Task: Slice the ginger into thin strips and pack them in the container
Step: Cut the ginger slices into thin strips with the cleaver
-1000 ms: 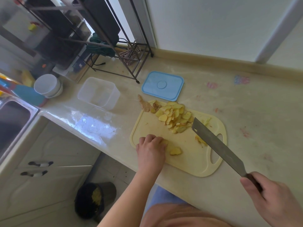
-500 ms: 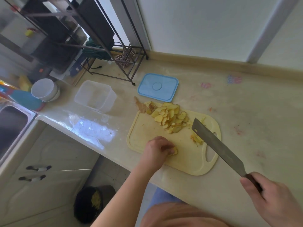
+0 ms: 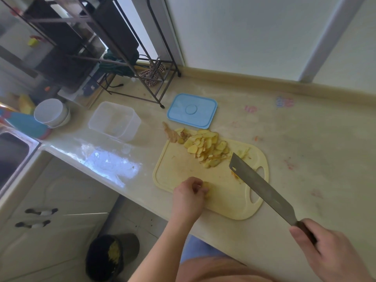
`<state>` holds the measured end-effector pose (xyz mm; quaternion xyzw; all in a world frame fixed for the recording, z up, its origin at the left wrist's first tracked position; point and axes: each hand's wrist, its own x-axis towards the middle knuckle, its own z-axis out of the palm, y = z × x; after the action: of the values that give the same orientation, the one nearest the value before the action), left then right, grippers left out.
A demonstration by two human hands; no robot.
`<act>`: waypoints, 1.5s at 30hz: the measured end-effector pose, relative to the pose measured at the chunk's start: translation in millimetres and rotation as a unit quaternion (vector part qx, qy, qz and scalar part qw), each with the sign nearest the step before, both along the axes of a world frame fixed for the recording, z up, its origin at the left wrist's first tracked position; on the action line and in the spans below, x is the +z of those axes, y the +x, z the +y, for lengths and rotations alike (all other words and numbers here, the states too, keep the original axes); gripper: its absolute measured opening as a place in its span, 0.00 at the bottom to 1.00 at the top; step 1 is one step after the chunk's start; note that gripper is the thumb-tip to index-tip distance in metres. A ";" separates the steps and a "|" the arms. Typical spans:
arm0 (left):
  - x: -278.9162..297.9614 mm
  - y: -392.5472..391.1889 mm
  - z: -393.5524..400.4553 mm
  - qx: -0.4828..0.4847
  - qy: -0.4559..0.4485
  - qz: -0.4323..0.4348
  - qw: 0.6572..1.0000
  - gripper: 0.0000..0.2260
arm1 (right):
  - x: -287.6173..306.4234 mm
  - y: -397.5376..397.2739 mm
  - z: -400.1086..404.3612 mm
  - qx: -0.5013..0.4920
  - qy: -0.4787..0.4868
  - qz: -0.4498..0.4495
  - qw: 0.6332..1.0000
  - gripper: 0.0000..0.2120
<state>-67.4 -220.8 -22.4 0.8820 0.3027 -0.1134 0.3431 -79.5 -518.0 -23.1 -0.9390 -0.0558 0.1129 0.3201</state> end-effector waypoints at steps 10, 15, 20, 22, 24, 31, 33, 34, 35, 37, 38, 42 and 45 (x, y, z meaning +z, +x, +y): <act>0.4 47.7 -2.0 -0.127 0.171 -0.246 0.946 0.12 | 9.5 -3.8 -10.1 -0.038 -0.006 0.012 0.999 0.31; -3.7 113.9 -13.0 -0.277 0.278 -0.140 0.909 0.12 | 12.5 -10.7 -20.3 -0.072 0.004 0.021 0.997 0.33; 4.0 128.3 -16.3 -0.287 0.287 -0.062 0.912 0.10 | 11.8 -20.1 -26.2 -0.109 0.011 0.016 0.994 0.34; 6.7 130.4 -16.6 -0.301 0.295 -0.072 0.904 0.10 | 9.9 -22.1 -28.2 -0.106 0.010 0.014 0.994 0.36; 6.8 130.3 -15.0 -0.303 0.287 -0.095 0.903 0.11 | 8.1 -22.7 -29.7 -0.105 0.008 0.008 0.994 0.36; 20.4 94.9 -0.5 -0.204 0.078 -0.251 0.943 0.09 | 5.3 -19.8 -29.7 -0.093 0.007 0.007 0.996 0.31; 30.1 67.1 5.2 -0.080 -0.015 -0.220 0.972 0.10 | 2.7 -20.0 -29.2 -0.087 0.004 0.005 0.996 0.33; 30.8 51.7 8.5 -0.019 -0.042 -0.199 0.979 0.11 | 1.7 -20.0 -28.4 -0.084 0.000 0.006 0.996 0.34; 27.1 36.4 12.6 0.026 -0.056 -0.178 0.982 0.10 | 1.0 -20.1 -27.8 -0.080 -0.002 0.007 0.997 0.35; 13.6 8.2 21.1 0.073 -0.067 -0.131 0.986 0.09 | -0.2 -19.6 -25.9 -0.071 -0.003 0.008 0.997 0.35; 7.3 -2.0 24.0 0.084 -0.063 -0.107 0.989 0.09 | -0.2 -19.2 -25.0 -0.066 -0.005 0.007 0.998 0.34; -7.3 -15.2 30.2 0.081 -0.020 -0.066 0.994 0.08 | -0.5 -17.1 -22.7 -0.045 -0.014 0.004 0.999 0.34; -4.2 -13.1 31.9 0.039 0.017 -0.060 0.997 0.10 | 2.8 -15.8 -20.9 -0.044 -0.017 -0.007 0.999 0.33</act>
<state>-80.5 -188.9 -26.6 0.8801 0.3180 -0.0416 0.3501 -95.2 -538.8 -20.3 -0.9467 -0.0145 0.0933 0.3080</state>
